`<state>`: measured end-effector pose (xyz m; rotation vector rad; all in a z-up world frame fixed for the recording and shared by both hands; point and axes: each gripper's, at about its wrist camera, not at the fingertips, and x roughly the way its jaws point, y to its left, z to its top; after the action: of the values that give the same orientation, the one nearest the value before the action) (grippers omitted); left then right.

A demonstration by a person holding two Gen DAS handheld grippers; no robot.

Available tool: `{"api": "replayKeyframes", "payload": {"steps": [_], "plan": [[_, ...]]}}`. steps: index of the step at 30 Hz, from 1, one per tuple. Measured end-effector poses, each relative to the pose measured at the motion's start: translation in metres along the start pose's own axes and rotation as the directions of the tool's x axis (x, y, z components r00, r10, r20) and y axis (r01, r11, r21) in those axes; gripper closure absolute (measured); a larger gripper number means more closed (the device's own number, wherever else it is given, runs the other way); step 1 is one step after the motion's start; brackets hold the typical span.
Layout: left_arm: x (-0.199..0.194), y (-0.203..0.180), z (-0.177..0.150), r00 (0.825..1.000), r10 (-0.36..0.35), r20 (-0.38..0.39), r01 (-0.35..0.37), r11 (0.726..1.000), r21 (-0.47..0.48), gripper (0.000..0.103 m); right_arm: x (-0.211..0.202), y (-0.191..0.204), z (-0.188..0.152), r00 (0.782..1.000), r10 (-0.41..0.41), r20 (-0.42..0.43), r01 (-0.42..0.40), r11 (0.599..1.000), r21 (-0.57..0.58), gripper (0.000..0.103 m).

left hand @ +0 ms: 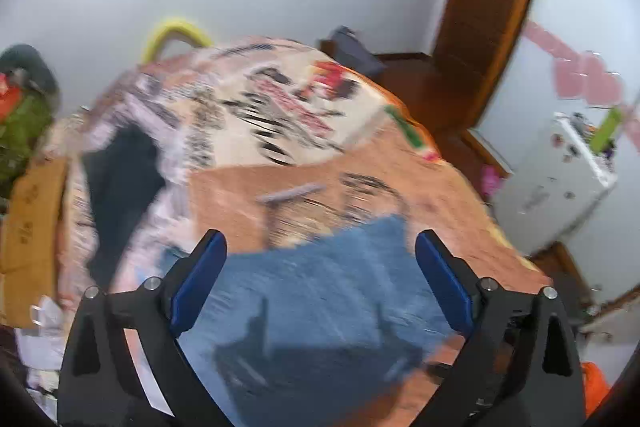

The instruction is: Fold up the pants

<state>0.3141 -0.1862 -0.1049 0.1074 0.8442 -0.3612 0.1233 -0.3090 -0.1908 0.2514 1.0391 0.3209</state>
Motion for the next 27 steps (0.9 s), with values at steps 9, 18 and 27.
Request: {"api": "replayKeyframes", "payload": {"steps": [9, 18, 27], "plan": [[0.100, 0.096, 0.005, 0.961, 0.218, -0.171, -0.219, 0.976, 0.014, 0.003, 0.016, 0.008, 0.010, 0.999, -0.046, -0.018, 0.046, 0.999, -0.027, 0.025], [0.185, 0.150, -0.053, 0.875, 0.282, -0.393, -0.250, 0.959, 0.133, 0.002, 0.031, 0.010, 0.026, 0.994, -0.103, -0.032, 0.101, 0.992, -0.070, 0.025], [0.109, 0.175, -0.114, 0.896, 0.237, -0.375, -0.225, 0.971, 0.078, 0.002, 0.044, 0.012, 0.049, 0.992, -0.124, -0.011, 0.122, 0.987, -0.102, 0.026]]}}
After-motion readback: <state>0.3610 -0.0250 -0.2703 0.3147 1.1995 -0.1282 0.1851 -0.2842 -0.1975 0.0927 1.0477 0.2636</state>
